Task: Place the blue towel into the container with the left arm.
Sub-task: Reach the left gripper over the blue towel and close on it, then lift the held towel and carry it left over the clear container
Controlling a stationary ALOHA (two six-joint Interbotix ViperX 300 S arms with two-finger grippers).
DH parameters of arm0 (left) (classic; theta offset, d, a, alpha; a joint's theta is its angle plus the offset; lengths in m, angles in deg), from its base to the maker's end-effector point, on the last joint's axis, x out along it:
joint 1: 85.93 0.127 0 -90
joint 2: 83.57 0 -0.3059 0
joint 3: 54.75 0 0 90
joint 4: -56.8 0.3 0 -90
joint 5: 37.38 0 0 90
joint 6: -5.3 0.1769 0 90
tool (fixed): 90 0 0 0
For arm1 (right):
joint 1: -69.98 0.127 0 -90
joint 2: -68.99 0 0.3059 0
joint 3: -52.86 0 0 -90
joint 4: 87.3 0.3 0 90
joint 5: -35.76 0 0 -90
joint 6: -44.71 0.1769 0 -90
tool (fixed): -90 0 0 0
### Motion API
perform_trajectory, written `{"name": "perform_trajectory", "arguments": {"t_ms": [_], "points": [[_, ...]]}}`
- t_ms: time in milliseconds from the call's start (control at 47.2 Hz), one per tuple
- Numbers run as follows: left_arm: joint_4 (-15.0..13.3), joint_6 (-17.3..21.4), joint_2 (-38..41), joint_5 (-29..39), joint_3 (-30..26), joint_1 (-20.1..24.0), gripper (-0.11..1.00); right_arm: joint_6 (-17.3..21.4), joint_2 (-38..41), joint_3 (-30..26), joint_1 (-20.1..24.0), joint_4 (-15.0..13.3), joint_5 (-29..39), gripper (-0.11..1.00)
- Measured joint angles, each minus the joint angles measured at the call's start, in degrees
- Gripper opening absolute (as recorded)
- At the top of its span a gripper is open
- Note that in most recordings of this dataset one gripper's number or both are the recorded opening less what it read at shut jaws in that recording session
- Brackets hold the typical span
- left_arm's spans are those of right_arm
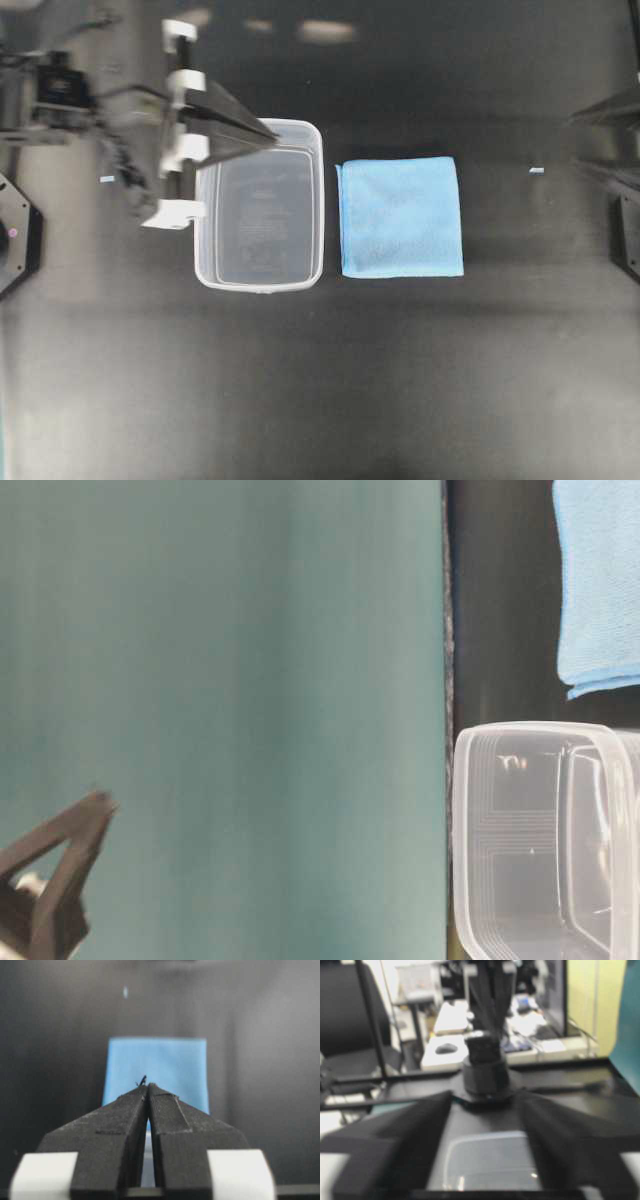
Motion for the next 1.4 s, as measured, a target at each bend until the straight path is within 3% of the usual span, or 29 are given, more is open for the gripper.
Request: {"name": "perform_trajectory", "arguments": {"t_ms": [85, 233, 339, 530, 699, 975, 1398], "points": [[0.00, 0.09, 4.83, 4.13, -4.57, 0.09, 0.32, 0.35, -1.85, 0.00, 0.00, 0.00, 0.18, 0.81], [0.00, 0.70, 12.66, 10.20, -12.22, 0.09, 0.76, 0.35, -3.43, 0.00, 0.00, 0.00, 0.18, 0.76], [0.09, 2.20, 18.98, 13.36, -18.28, 0.09, 0.91, 0.35, -4.04, 0.09, 0.00, 0.00, 0.44, 0.76], [0.09, 7.47, 30.94, 18.11, -27.16, 0.09, 0.90, 0.35, -4.31, 0.18, 0.00, 0.00, 0.79, 0.76], [0.00, 8.96, 41.13, 18.81, -31.38, 0.09, 0.90, 0.35, -4.83, 0.09, 0.00, -0.09, 0.88, 0.76], [0.09, 8.88, 49.83, 17.40, -33.93, 0.00, 0.90, 0.35, -5.98, 0.18, 0.00, -0.09, 2.02, 0.76], [0.09, 8.79, 55.11, 14.77, -34.10, -1.49, 0.89, 0.35, -6.33, 0.18, 0.09, 0.00, 2.64, 0.76]]}}
